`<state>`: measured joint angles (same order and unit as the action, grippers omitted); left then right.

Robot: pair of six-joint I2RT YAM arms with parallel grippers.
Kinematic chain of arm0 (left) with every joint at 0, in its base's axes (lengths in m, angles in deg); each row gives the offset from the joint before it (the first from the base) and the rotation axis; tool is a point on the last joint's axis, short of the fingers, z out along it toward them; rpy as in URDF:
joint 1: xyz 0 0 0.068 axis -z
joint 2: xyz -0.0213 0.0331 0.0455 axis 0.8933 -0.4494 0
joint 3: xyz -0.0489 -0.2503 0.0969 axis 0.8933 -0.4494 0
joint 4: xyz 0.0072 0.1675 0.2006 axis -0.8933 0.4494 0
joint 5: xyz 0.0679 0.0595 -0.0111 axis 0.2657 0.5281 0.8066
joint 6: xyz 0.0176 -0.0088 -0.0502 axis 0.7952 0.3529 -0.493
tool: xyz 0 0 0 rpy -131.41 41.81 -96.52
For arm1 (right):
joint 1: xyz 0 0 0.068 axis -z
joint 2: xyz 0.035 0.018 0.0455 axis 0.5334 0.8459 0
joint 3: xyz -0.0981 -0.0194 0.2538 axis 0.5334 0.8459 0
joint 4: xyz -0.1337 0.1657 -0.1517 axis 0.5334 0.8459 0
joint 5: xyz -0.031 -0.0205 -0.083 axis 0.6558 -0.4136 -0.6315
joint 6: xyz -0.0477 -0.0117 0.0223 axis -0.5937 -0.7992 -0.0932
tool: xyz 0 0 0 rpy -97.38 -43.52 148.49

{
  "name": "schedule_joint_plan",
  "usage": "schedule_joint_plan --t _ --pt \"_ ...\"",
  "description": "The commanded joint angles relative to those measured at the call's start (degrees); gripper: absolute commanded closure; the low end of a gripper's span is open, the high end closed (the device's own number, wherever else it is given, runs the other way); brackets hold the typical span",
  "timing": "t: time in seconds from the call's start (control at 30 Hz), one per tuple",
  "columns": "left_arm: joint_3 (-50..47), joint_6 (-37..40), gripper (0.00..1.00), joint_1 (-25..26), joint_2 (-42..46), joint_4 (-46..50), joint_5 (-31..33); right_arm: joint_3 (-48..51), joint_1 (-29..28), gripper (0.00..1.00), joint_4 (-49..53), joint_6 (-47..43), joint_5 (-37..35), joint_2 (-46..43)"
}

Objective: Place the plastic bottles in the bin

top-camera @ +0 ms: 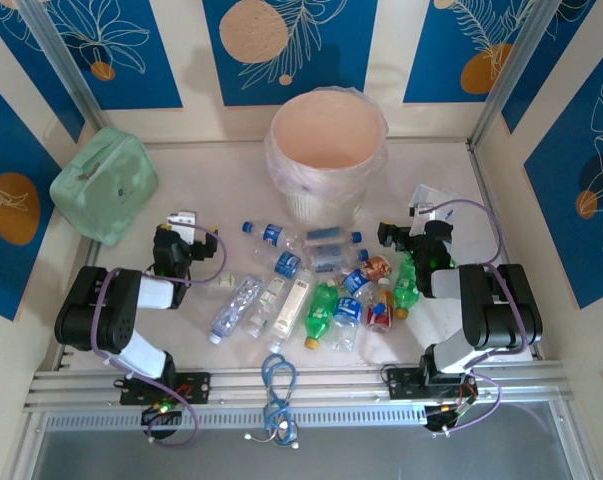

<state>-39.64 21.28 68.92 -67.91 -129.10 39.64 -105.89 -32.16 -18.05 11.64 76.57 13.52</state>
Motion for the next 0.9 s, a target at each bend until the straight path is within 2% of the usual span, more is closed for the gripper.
schedule_joint_plan --t 0.0,0.03,0.1,0.17,0.23,0.27,0.3,0.33,0.43,0.57,0.67,0.87 --pt "1.65 -2.15 0.0 -0.53 2.38 3.57 5.77 -3.59 -1.56 0.01 8.01 1.09 -8.07 -4.48" --pt "3.72 -3.19 0.0 -0.53 5.31 10.57 8.0 -7.65 -2.25 0.01 18.18 2.36 -12.67 -8.14" --pt "11.3 -5.33 0.0 -0.38 9.99 26.48 13.64 -18.88 -1.84 0.01 41.46 11.48 -16.99 -15.25" --pt "19.38 -15.15 0.0 -0.35 13.96 42.11 18.45 -29.66 -0.25 0.01 61.42 22.72 -14.08 -19.51" --pt "25.81 -23.75 0.07 -0.27 16.5 55.18 16.65 -32.12 -0.33 0.01 71.28 31.96 -18.22 -21.57" --pt "27.74 -28.88 0.08 -0.1 17.68 60.12 14.5 -31.59 0.59 0.01 75.06 36.51 -16.4 -22.53" --pt "28.33 -31.81 0.08 0.1 18.64 62.32 11.1 -31.39 2.74 0.0 76.86 36.42 -10.65 -23.39" --pt "28.62 -34.31 0.08 0.67 19.81 64.33 7.85 -31.99 4.32 0.04 79.96 36.09 -6.61 -24.32" --pt "28.31 -36.78 0.1 5.03 23.64 68.96 3.15 -34.83 0.68 0.09 91.38 34.51 -5.9 -27.43" --pt "27.15 -33.74 0.11 11.95 29.2 72.72 1.55 -38.9 -11.4 0.12 103.78 31.52 -6.65 -30.26" --pt "26.3 -32.49 0.11 13.98 32.31 72.77 -1.22 -42.34 -21.41 0.13 113.41 33.16 -10.53 -27.93" --pt "26.09 -35.26 0.12 14.81 32.48 69.78 -6.13 -44.02 -36.0 0.14 117.04 33.79 -10.31 -19.39"
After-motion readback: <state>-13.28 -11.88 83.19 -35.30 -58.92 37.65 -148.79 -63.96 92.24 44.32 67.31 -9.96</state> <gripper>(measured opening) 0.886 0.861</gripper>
